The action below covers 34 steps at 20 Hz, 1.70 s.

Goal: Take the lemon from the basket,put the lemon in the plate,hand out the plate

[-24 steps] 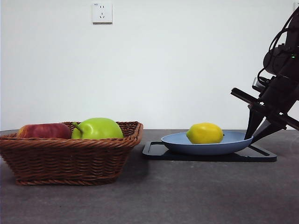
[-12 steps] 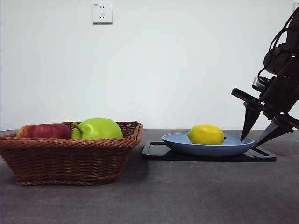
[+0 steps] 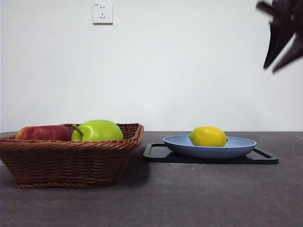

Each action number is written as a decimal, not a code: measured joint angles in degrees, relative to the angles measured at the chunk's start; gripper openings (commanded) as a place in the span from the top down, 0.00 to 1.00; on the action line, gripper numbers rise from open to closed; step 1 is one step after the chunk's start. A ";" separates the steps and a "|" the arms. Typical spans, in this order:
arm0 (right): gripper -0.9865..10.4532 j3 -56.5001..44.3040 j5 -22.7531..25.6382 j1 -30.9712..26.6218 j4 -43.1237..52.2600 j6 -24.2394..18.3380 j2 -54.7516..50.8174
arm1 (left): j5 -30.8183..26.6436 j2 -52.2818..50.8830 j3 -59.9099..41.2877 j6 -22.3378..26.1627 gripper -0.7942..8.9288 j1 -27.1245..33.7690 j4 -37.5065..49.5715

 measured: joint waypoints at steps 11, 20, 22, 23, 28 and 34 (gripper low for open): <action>0.91 -15.17 24.22 18.53 14.38 -2.29 -30.05 | 3.43 -3.21 -10.03 2.01 0.91 18.18 7.76; 0.91 -41.35 38.34 25.31 33.33 -2.32 -56.70 | 6.08 -28.15 -37.51 -3.98 0.91 22.64 30.42; 0.91 -43.39 38.36 25.31 33.20 -2.25 -58.71 | 6.12 -33.31 -40.44 -4.74 0.91 22.64 30.73; 0.91 -43.39 38.36 25.31 33.33 -1.97 -58.73 | 6.12 -34.64 -40.57 -5.07 0.91 22.64 30.42; 0.91 -43.39 38.38 25.31 33.38 -1.11 -58.62 | 6.10 -35.76 -40.46 -5.49 0.91 22.64 31.23; 0.91 -43.39 38.40 25.31 33.38 -0.96 -58.62 | 6.10 -34.80 -40.48 -5.49 0.91 22.64 31.15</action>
